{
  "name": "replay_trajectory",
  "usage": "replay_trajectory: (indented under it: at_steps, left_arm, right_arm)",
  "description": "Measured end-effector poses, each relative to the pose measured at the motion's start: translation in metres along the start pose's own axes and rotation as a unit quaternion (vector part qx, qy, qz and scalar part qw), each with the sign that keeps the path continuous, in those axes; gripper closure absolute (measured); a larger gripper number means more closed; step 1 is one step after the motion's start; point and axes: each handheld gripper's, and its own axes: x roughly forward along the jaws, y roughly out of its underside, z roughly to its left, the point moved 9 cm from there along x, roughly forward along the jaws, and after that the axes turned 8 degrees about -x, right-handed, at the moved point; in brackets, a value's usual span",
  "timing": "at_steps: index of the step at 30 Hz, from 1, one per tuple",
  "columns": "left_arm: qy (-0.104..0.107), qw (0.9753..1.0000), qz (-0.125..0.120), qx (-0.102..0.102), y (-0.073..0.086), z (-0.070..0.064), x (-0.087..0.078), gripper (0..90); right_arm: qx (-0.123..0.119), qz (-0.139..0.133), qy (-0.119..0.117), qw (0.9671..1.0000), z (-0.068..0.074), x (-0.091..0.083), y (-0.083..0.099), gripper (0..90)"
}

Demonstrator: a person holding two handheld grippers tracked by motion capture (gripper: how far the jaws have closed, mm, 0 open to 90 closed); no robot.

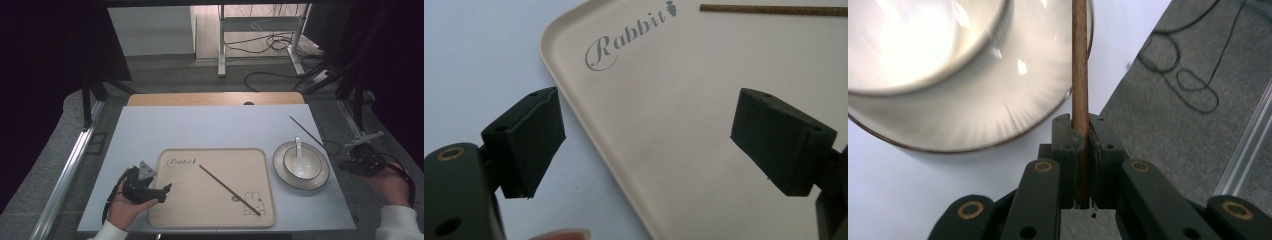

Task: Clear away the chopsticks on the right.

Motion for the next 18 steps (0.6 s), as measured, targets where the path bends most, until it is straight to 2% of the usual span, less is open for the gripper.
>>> replay_trajectory:
  at_steps: [3, 8, 14, 18]
  left_arm:
    - [0.0, 1.0, 0.0, 0.001, 0.0, 0.0, 0.0, 14.0]
    - [0.001, 1.0, -0.001, 0.001, -0.001, -0.001, 0.0, 14.0]
    - [0.0, 1.0, -0.003, 0.0, -0.001, 0.0, 0.0, 14.0]
    - [0.001, 1.0, -0.004, 0.0, -0.001, 0.0, -0.001, 14.0]
  right_arm:
    - [0.011, -0.034, -0.001, 0.9994, 0.005, -0.017, -0.011, 82.9]
    - [0.002, -0.072, -0.013, 0.9973, 0.024, -0.038, -0.035, 82.9]
    - [-0.024, -0.097, -0.037, 0.9943, 0.059, -0.05, -0.066, 82.8]
    - [-0.039, -0.098, -0.057, 0.9928, 0.087, -0.048, -0.081, 82.8]
